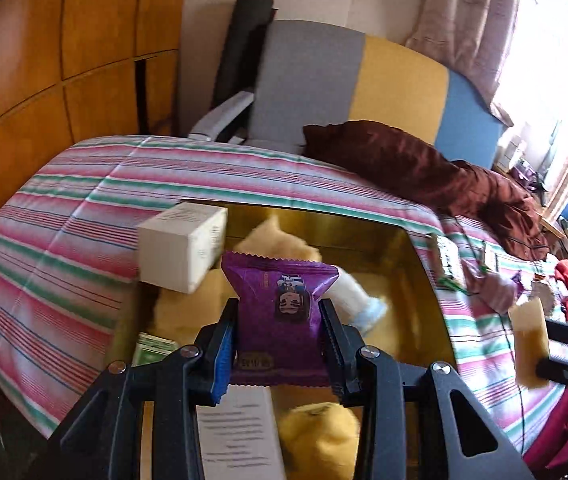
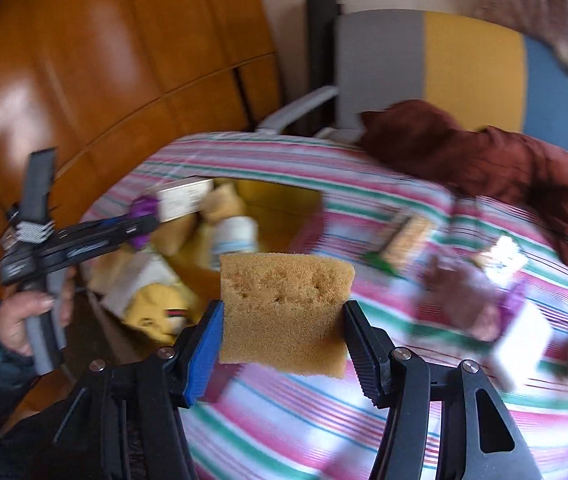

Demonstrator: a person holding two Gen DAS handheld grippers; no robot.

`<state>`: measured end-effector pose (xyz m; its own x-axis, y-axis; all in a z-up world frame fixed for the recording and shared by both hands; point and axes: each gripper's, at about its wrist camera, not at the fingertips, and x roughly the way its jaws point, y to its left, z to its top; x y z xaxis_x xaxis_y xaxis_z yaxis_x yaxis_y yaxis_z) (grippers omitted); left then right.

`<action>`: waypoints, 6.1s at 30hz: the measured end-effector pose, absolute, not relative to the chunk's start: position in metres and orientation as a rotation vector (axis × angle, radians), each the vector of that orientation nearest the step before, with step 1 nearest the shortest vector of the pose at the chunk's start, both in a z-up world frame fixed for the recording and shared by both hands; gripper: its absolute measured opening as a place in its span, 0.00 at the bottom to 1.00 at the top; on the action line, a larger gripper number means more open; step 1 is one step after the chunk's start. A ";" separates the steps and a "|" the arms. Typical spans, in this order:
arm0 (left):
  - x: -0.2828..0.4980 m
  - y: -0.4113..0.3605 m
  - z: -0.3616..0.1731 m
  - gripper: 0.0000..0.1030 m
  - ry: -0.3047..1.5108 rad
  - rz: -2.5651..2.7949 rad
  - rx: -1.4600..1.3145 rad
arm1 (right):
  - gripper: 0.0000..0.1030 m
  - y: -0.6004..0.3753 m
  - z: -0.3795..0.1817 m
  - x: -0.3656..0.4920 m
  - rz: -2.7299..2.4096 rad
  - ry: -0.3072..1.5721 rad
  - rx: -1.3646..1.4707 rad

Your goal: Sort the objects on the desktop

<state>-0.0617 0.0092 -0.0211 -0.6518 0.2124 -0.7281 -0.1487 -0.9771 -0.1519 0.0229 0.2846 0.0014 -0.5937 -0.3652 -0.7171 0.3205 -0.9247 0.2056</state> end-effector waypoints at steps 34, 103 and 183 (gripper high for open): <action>-0.040 0.002 -0.014 0.54 -0.164 2.678 -1.175 | 0.83 0.219 -0.038 0.025 -2.333 -0.125 1.250; -0.021 0.206 -0.038 0.55 0.051 2.168 -1.246 | 0.75 0.522 -0.095 -0.029 -2.722 -0.569 1.936; -0.078 0.370 -0.043 0.27 0.257 1.942 -1.052 | 0.65 0.560 -0.085 -0.019 -2.696 -0.712 1.951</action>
<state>-0.0782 0.3698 -0.0432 -0.2477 0.6060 -0.7559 -0.7815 -0.5862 -0.2138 -0.0191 0.5603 -0.0846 -0.3201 -0.0307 -0.9469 -0.4409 -0.8798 0.1776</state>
